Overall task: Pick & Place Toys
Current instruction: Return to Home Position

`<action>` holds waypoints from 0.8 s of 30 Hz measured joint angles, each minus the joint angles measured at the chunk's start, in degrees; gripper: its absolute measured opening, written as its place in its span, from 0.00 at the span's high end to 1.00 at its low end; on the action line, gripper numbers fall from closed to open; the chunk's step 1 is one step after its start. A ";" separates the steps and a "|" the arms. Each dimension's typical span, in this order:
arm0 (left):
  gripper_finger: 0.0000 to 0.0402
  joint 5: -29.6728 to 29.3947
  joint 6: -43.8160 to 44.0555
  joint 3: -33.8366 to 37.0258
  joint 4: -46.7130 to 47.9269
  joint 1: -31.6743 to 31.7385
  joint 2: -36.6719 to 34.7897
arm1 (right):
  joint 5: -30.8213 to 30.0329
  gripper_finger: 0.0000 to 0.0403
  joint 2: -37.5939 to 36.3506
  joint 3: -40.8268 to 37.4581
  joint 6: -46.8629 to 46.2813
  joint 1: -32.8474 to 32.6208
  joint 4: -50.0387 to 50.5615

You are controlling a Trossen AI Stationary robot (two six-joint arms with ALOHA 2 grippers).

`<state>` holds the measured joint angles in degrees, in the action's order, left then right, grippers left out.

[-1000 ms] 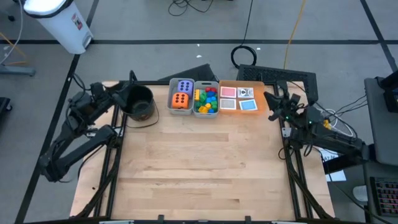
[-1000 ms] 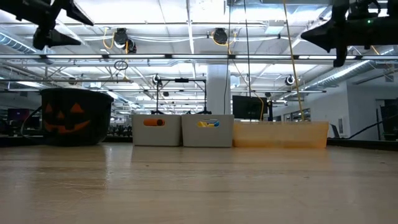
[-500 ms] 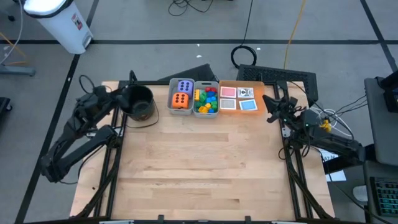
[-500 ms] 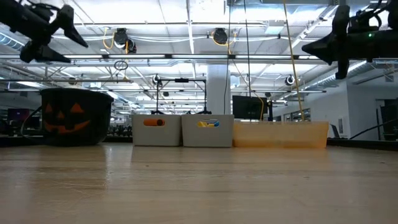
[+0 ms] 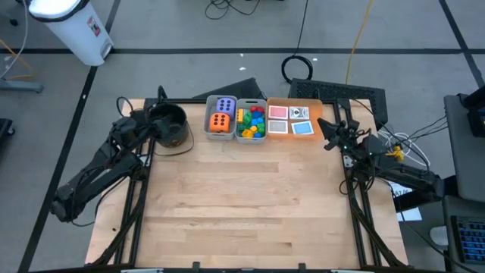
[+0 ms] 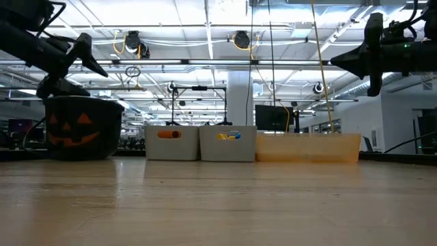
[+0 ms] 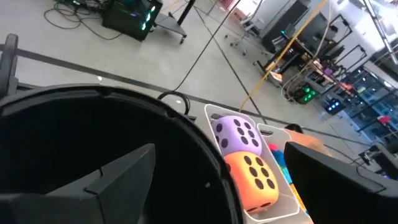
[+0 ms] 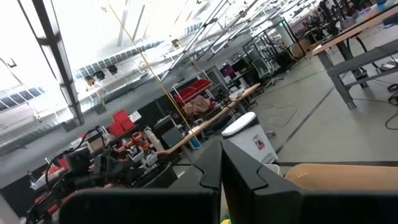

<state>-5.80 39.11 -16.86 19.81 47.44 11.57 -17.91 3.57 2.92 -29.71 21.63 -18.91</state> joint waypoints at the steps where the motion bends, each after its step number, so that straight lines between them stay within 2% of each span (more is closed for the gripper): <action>1: 0.10 0.18 -0.22 0.39 -0.22 0.00 0.00 | 0.00 1.00 0.01 -0.05 -0.02 0.00 0.00; 7: 0.10 2.45 5.33 1.24 -0.19 0.00 0.04 | 0.33 1.00 0.02 -0.09 -1.53 0.00 0.66; 9: 0.10 4.01 3.20 1.27 -0.56 -0.01 0.04 | 0.52 1.00 0.02 -0.15 -1.54 0.00 0.72; 10: 0.10 5.55 -0.97 1.31 -1.53 -0.03 0.04 | 1.19 1.00 0.02 -0.14 -1.32 0.00 0.73; 13: 0.10 14.03 -21.09 1.31 -7.12 -0.80 0.02 | 1.71 1.00 0.02 -0.16 0.47 0.00 0.88; 16: 0.10 22.09 -35.36 1.31 -12.73 -2.35 0.02 | 1.70 1.00 0.03 -0.18 0.70 0.00 1.88; 19: 0.10 24.78 -43.23 1.29 -12.54 -4.12 0.02 | 1.73 1.00 0.02 -0.18 0.80 0.00 3.43; 24: 0.10 23.24 -48.23 1.29 -9.30 -7.58 0.02 | 1.72 1.00 0.04 -0.20 2.51 0.00 3.80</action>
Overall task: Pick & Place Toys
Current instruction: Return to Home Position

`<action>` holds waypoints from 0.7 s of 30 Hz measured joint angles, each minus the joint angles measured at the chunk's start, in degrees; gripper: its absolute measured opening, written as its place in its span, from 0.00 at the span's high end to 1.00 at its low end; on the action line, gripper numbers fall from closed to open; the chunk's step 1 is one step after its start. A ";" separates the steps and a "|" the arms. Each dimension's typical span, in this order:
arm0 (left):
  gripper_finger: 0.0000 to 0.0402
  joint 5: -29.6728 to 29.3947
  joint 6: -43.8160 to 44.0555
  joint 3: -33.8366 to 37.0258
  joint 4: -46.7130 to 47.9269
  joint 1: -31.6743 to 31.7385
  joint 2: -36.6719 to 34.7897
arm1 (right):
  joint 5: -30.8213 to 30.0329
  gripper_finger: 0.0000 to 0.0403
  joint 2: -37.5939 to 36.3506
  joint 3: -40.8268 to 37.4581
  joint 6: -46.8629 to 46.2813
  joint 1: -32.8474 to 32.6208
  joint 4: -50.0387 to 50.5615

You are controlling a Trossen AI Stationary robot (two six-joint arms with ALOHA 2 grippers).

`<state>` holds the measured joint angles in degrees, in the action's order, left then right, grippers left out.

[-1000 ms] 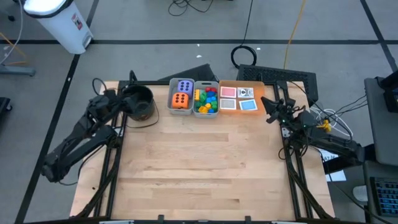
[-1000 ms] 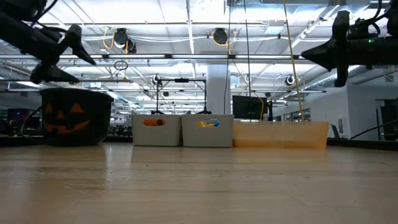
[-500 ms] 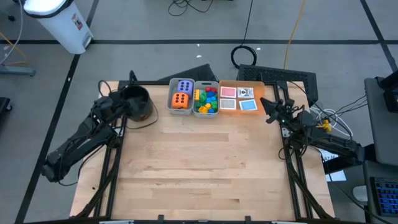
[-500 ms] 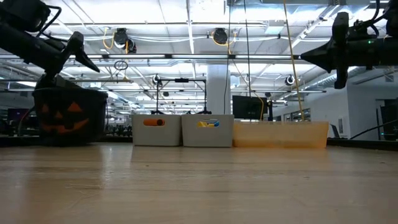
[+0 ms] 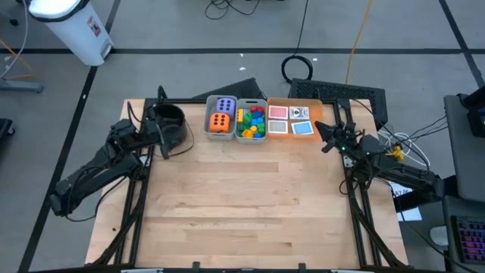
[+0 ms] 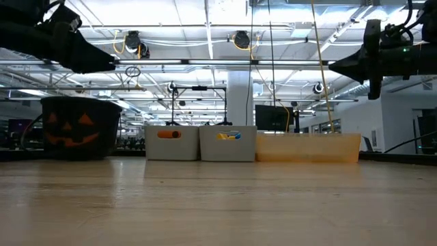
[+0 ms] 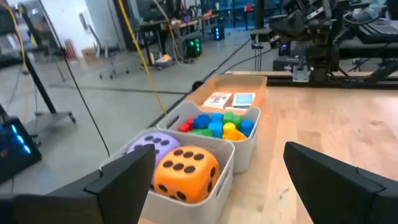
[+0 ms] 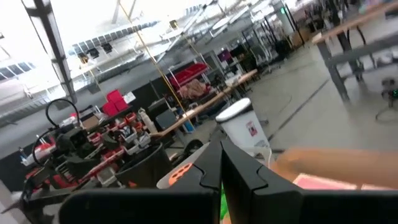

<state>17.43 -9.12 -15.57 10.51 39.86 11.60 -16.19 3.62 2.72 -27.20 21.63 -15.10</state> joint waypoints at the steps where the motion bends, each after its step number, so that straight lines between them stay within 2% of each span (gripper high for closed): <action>1: 0.10 -0.70 -0.69 0.00 -0.33 -0.84 0.00 | 0.01 1.00 0.00 0.00 1.29 0.00 -0.80; 9: 0.10 -8.99 -1.38 0.00 -1.55 -8.15 0.00 | -0.01 1.00 0.00 0.00 8.17 0.00 -5.82; 14: 0.10 -10.03 -0.22 3.01 -1.94 -13.10 -0.02 | -0.01 1.00 0.00 0.00 8.44 0.00 -4.82; 18: 0.10 -10.45 0.82 6.29 -8.41 -17.17 -0.07 | 0.01 1.00 0.00 -0.02 8.44 0.00 -4.78; 21: 0.10 -13.63 0.77 7.96 -12.27 -19.73 -0.06 | 0.00 1.00 0.00 -0.02 8.44 0.00 -4.78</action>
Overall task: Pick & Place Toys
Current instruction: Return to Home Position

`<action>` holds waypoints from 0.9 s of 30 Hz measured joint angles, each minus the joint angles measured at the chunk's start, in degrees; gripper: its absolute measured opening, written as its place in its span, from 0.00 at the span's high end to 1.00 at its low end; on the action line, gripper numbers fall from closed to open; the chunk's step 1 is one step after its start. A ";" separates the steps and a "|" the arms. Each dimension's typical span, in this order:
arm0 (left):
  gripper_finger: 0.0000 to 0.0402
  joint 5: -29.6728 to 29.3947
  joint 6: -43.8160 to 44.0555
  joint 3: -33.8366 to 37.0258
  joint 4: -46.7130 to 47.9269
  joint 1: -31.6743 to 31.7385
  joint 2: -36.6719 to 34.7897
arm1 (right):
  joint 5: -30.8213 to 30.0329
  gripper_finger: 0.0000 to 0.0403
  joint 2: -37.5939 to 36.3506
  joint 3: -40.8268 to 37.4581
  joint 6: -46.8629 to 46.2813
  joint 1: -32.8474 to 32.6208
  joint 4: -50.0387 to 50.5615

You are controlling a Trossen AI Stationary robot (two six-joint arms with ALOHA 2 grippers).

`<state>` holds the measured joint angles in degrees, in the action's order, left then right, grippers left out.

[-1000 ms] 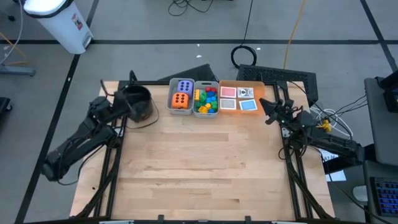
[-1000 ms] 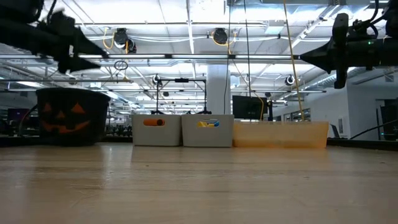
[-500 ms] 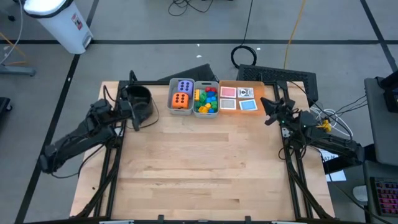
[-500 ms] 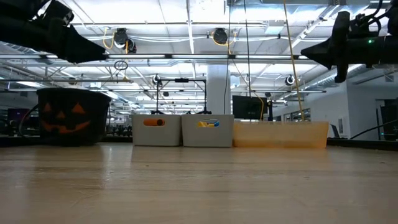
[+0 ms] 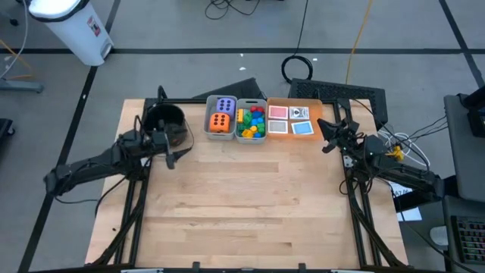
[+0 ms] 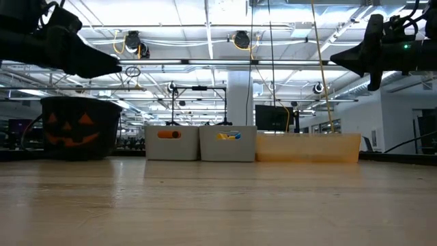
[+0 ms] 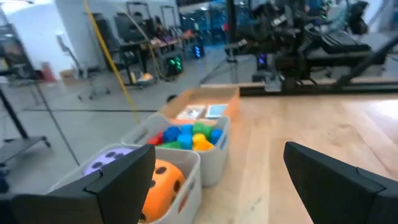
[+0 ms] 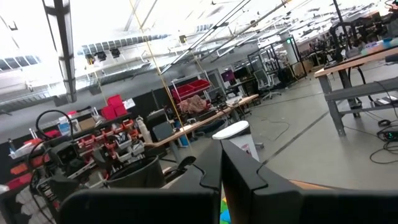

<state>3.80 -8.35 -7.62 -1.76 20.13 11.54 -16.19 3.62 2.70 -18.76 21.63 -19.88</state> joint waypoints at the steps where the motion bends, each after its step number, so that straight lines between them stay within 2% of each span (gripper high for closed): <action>1: 0.10 -1.35 0.36 0.40 -0.74 -0.70 -0.01 | 0.01 1.00 0.00 0.00 0.00 0.00 0.00; 5: 0.10 -3.72 1.52 2.54 -0.79 -3.08 0.01 | 0.01 1.00 0.00 -0.02 0.00 0.00 0.00; 11: 0.10 -3.94 4.42 6.74 -8.68 -5.27 -0.01 | 0.01 1.00 -0.02 -0.02 0.03 0.00 -0.01; 18: 0.10 -3.94 4.03 6.78 -7.15 -5.32 0.01 | 0.01 1.00 -0.04 -0.02 0.35 0.00 -0.02; 27: 0.10 -3.90 11.27 6.73 -7.97 -5.32 0.01 | 0.01 1.00 -0.04 -0.02 0.04 0.02 0.00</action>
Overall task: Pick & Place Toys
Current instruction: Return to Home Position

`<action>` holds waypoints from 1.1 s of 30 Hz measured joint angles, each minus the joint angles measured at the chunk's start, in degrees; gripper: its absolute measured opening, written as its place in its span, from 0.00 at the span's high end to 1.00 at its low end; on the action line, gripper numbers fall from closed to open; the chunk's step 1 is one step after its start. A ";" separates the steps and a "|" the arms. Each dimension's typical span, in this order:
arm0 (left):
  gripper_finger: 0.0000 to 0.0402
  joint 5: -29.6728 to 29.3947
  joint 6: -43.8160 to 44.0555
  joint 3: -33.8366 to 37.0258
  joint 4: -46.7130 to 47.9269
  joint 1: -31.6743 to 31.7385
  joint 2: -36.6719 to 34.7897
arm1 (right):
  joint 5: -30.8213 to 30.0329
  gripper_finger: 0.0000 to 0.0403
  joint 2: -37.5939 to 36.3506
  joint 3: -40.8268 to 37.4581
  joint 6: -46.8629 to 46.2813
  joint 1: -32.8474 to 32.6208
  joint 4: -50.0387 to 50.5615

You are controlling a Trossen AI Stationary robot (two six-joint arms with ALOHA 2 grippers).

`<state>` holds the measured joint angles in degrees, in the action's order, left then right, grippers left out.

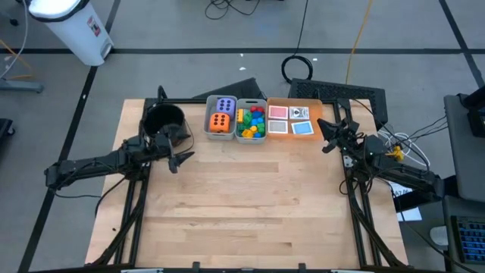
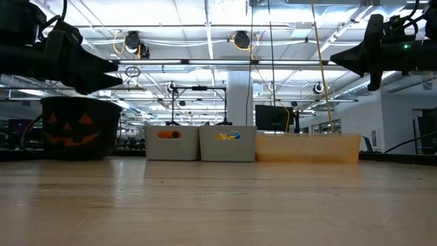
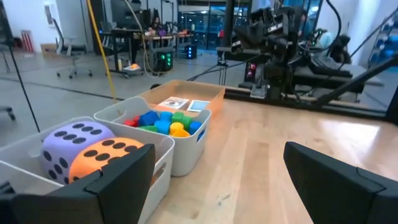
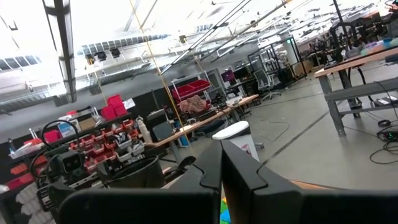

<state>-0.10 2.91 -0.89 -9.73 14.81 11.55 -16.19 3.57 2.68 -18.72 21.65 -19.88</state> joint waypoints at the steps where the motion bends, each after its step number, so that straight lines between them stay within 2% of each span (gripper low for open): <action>1: 0.10 0.00 0.73 0.00 0.01 0.00 0.00 | 0.00 1.00 0.00 0.00 -0.02 -0.02 -0.02; 9: 0.10 0.07 3.65 0.00 -0.01 0.00 0.00 | -0.09 1.00 0.00 0.00 -0.04 0.00 -0.02; 13: 0.10 -0.16 1.79 0.00 0.02 0.00 0.00 | -0.11 1.00 0.00 0.00 -0.03 -0.02 -0.02; 19: 0.10 -7.61 4.32 -0.01 0.06 0.00 0.00 | -0.17 1.00 0.00 0.00 0.35 -0.02 -0.02; 25: 0.11 -9.27 1.91 -0.02 0.07 0.00 0.00 | -0.17 1.00 0.00 0.00 0.35 -0.01 -0.01; 29: 0.18 -9.53 1.82 -0.02 0.08 0.00 0.00 | -0.20 1.00 0.00 0.00 0.35 -0.02 -0.01; 33: 0.30 -7.36 0.83 -0.02 0.06 0.00 0.00 | -0.20 1.00 0.00 0.00 0.36 0.00 -0.02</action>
<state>-7.46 3.74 -0.91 -9.67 14.81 11.55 -16.38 3.57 2.68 -18.37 21.64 -19.90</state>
